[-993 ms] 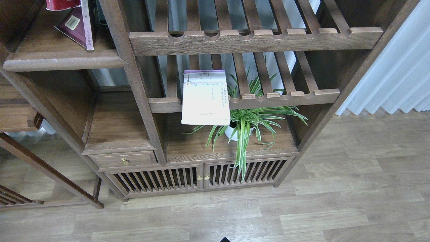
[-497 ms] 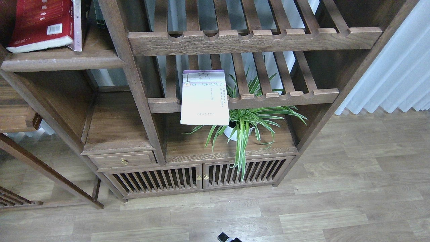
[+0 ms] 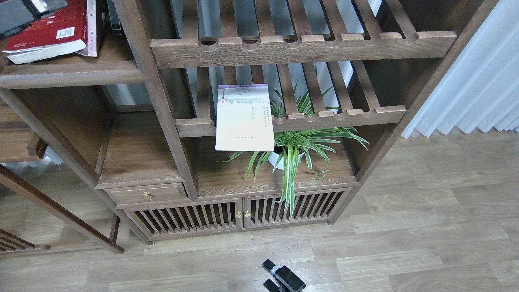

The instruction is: Organize books on shelf

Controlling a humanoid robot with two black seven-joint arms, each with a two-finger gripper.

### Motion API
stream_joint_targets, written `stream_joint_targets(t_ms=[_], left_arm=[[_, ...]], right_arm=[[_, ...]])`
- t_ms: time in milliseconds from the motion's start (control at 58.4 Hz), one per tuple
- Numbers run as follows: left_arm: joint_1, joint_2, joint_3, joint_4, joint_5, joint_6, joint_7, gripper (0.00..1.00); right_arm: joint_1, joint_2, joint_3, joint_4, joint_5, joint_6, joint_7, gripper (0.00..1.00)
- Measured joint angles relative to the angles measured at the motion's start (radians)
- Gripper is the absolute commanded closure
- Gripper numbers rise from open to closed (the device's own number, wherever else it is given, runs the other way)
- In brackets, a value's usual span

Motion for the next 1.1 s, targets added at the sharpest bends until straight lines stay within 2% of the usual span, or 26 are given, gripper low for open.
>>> stream_joint_targets(t_ms=[103,360,599,736,771,942,1096], left_arm=[[0.097,-0.002,0.033,-0.002,-0.004,0.000,-0.017,0.01],[0.328,-0.014,0.205,0.016,0.000,0.000,-0.022,0.01],[0.463,-0.133,0.237,0.192,0.005,0.000,-0.018,0.01],[0.532,-0.163,0.237,0.230,0.006,0.000,-0.020,0.01],[0.571,-0.167,0.234,0.247,0.006,0.000,-0.020,0.01],[0.617,-0.195,0.232,0.350,0.006,-0.001,-0.021,0.01],[0.624,-0.232,0.230,0.407,0.006,-0.001,-0.018,0.01]], right_arm=[[0.025,0.000,0.001,0.000,0.000,0.000,0.001,0.10],[0.119,0.000,-0.002,0.001,-0.011,0.000,0.001,0.12],[0.238,0.000,-0.033,0.013,-0.109,0.000,0.002,0.11],[0.264,0.000,-0.084,0.014,-0.122,0.000,0.007,0.11],[0.269,0.000,-0.100,0.014,-0.123,0.000,0.027,0.11],[0.317,0.000,-0.117,0.016,-0.118,0.000,0.114,0.10],[0.417,0.000,-0.123,0.021,-0.099,-0.039,0.232,0.10]])
